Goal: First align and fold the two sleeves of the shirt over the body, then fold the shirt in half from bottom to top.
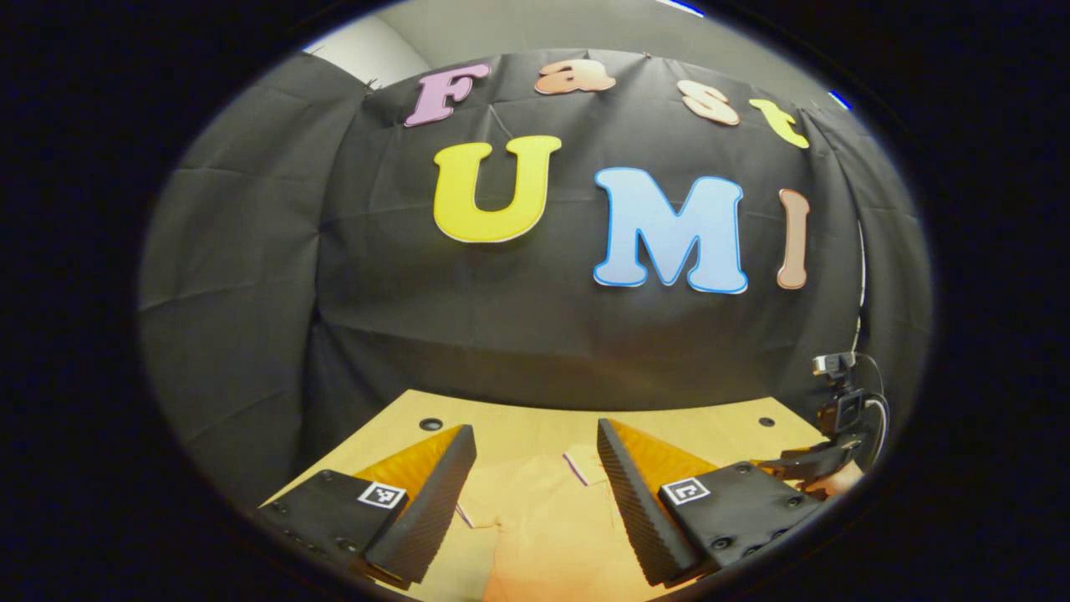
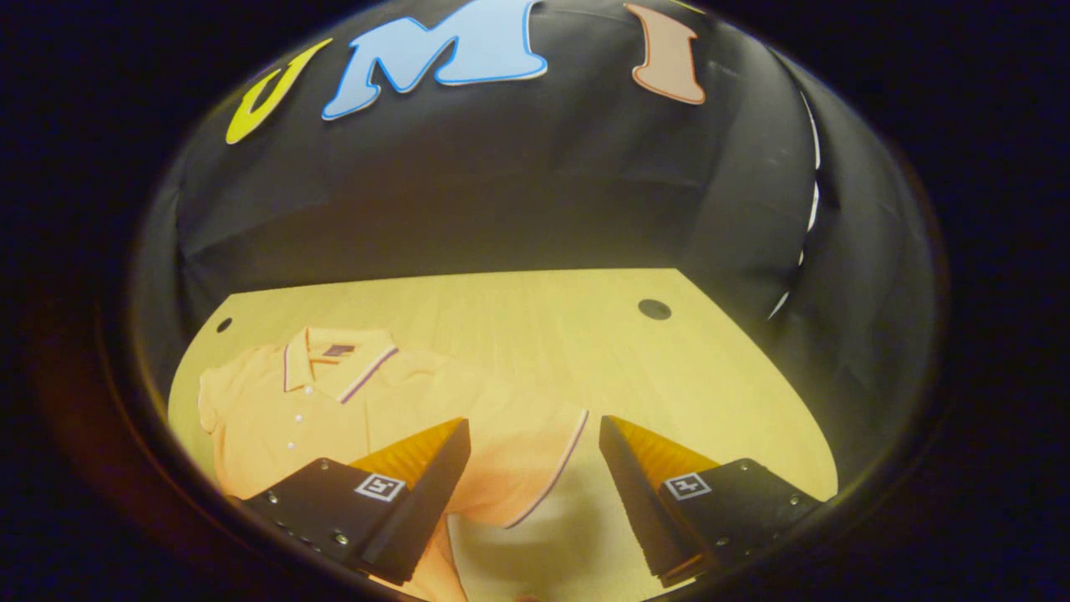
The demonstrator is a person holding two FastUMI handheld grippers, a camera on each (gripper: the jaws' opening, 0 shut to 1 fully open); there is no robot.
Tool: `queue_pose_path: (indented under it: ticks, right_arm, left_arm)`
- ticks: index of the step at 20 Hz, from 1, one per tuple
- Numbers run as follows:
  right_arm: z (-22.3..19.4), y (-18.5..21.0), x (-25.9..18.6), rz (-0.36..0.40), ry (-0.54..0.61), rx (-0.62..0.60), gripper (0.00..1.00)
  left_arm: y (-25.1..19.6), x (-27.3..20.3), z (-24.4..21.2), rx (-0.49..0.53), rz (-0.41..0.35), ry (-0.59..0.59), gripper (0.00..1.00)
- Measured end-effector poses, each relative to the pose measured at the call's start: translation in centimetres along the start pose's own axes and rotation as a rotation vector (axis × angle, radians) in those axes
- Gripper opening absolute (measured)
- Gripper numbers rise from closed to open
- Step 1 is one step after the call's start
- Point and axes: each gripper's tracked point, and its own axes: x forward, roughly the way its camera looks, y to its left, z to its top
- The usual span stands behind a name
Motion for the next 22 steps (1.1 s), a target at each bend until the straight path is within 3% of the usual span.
queue_pose_path:
  ticks: [10, 15, 17, 18, 19, 20, 22]
  right_arm:
    - [-3.3, -0.9, 4.7, -0.013, 0.147, 0.054, 0.97]
    - [-3.6, -0.9, 4.9, -0.001, 0.161, 0.055, 0.82]
    - [-3.6, -0.9, 4.8, 0.008, 0.165, 0.063, 0.54]
    - [-3.6, -0.9, 4.7, 0.009, 0.173, 0.080, 0.52]
    - [-3.5, -0.7, 4.7, 0.015, 0.177, 0.085, 0.30]
    - [-3.4, -0.7, 4.6, 0.025, 0.177, 0.081, 0.30]
    - [-3.1, -0.4, 4.5, 0.028, 0.183, 0.103, 0.04]
  left_arm:
    - [-0.7, -1.1, -1.7, -0.017, 0.020, 0.037, 0.94]
    - [-1.3, -2.0, -2.3, -0.040, 0.031, 0.043, 0.94]
    - [-1.4, -2.6, -2.4, -0.045, 0.045, 0.043, 0.94]
    - [-1.4, -2.9, -2.4, -0.047, 0.052, 0.041, 0.94]
    - [-1.4, -3.4, -2.4, -0.050, 0.060, 0.041, 0.95]
    - [-1.4, -3.8, -2.5, -0.052, 0.067, 0.040, 0.94]
    - [-1.3, -4.8, -2.5, -0.054, 0.080, 0.027, 0.94]
